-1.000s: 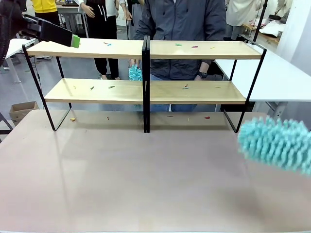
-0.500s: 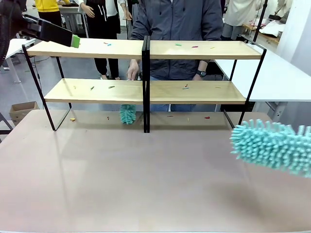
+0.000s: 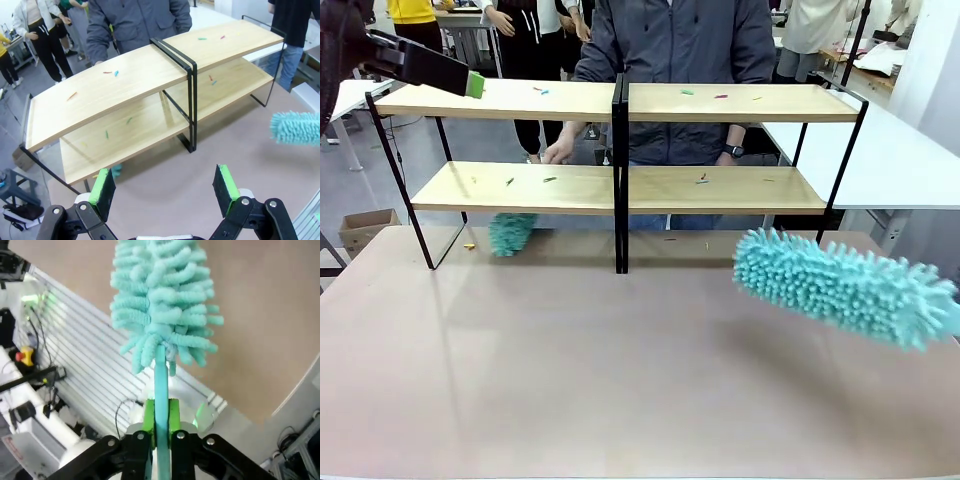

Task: Clean the shelves.
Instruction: Clean a randomly selected level of the Shelf with the Duster.

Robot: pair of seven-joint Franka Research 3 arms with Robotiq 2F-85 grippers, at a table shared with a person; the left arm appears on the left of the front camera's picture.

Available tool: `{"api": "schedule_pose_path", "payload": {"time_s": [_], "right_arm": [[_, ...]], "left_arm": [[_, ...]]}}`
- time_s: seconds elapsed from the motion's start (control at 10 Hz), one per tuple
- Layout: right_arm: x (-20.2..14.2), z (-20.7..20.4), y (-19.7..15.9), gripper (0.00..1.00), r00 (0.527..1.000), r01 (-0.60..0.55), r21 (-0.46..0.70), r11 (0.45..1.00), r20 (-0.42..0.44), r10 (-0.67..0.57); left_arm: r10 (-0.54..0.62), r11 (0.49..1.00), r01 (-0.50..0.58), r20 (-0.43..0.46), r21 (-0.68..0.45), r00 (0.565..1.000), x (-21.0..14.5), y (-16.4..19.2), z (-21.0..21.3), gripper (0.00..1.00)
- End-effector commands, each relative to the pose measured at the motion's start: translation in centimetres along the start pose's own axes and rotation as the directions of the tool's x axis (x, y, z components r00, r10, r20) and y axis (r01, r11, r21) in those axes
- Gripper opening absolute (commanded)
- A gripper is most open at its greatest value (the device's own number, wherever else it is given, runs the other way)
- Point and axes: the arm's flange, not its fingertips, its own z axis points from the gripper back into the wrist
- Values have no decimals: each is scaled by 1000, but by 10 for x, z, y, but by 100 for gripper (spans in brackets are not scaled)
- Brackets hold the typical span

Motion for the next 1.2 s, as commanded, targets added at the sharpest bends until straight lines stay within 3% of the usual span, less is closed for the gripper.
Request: {"api": "schedule_pose_path", "payload": {"time_s": [0.0,0.1,0.2,0.3,0.4,0.5,0.6,0.7,1.1], "right_arm": [[22,-78,29,12,1000,21,38,999,21,-21],[41,-92,40,12,998,23,67,997,48,-26],[55,-106,48,12,1000,-2,82,997,-22,4],[46,-99,47,12,991,-33,73,997,-124,42],[65,-46,38,12,1000,-6,59,998,-5,6],[65,-46,38,12,1000,-6,59,998,-5,6],[76,-69,46,12,997,-25,70,997,-74,30],[89,-92,51,12,997,-51,29,998,-57,53],[140,-171,36,12,982,104,67,992,153,-113]], "left_arm": [[-1,1000,1,8,2,1000,-1,0,0,100],[-1,1000,1,8,2,1000,-1,0,0,100],[-1,1000,1,8,2,1000,-1,0,0,100],[-1,1000,1,8,2,1000,-1,0,0,100],[-1,1000,1,8,2,1000,-1,0,0,100],[-1,1000,1,8,2,1000,-1,0,0,100],[-1,1000,1,8,2,1000,-1,0,0,100],[-1,1000,1,8,2,1000,-1,0,0,100],[-1,1000,1,8,2,1000,-1,0,0,100]]}}
